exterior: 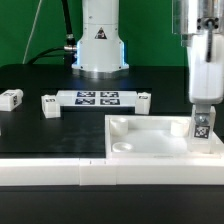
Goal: Assemble one leg
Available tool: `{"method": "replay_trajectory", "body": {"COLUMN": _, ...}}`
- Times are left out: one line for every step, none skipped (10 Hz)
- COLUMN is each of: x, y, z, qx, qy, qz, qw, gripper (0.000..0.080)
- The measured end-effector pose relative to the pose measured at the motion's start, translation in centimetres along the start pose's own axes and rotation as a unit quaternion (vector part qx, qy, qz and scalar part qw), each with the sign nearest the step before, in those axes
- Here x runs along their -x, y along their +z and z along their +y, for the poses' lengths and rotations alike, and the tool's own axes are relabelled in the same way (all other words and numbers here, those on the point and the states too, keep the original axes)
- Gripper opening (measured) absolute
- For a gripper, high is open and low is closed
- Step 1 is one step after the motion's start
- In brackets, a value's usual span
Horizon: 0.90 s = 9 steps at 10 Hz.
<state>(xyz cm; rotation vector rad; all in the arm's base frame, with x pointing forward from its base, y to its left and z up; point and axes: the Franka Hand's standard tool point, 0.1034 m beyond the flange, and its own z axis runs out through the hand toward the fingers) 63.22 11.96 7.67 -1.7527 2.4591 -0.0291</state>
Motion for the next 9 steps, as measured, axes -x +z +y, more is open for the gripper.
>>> {"method": "replay_trajectory", "body": {"x": -0.21, "y": 0.02, "z": -0.11, "qx": 0.001, "qy": 0.009, "qz": -0.003, "qw": 1.0, "gripper": 0.0291}}
{"method": "replay_trajectory", "body": {"x": -0.34, "y": 0.03, "z": -0.14, "qx": 0.002, "qy": 0.015, "qz": -0.003, "qw": 1.0, "gripper": 0.0291}}
{"method": "replay_trajectory", "body": {"x": -0.36, "y": 0.03, "z": -0.15, "qx": 0.001, "qy": 0.004, "qz": -0.003, "qw": 1.0, "gripper": 0.0292}}
{"method": "replay_trajectory", "body": {"x": -0.29, "y": 0.03, "z": -0.11, "qx": 0.002, "qy": 0.001, "qz": -0.004, "qw": 1.0, "gripper": 0.0292}}
{"method": "replay_trajectory", "body": {"x": -0.26, "y": 0.04, "z": -0.1, "qx": 0.002, "qy": 0.002, "qz": -0.004, "qw": 1.0, "gripper": 0.05}}
{"method": "replay_trajectory", "body": {"x": -0.25, "y": 0.04, "z": -0.09, "qx": 0.002, "qy": 0.001, "qz": -0.004, "qw": 1.0, "gripper": 0.05}}
{"method": "replay_trajectory", "body": {"x": -0.23, "y": 0.04, "z": -0.08, "qx": 0.002, "qy": 0.001, "qz": -0.005, "qw": 1.0, "gripper": 0.0619}}
{"method": "replay_trajectory", "body": {"x": -0.22, "y": 0.04, "z": -0.08, "qx": 0.002, "qy": 0.0, "qz": -0.005, "qw": 1.0, "gripper": 0.064}}
{"method": "replay_trajectory", "body": {"x": -0.21, "y": 0.04, "z": -0.07, "qx": 0.002, "qy": 0.0, "qz": -0.005, "qw": 1.0, "gripper": 0.064}}
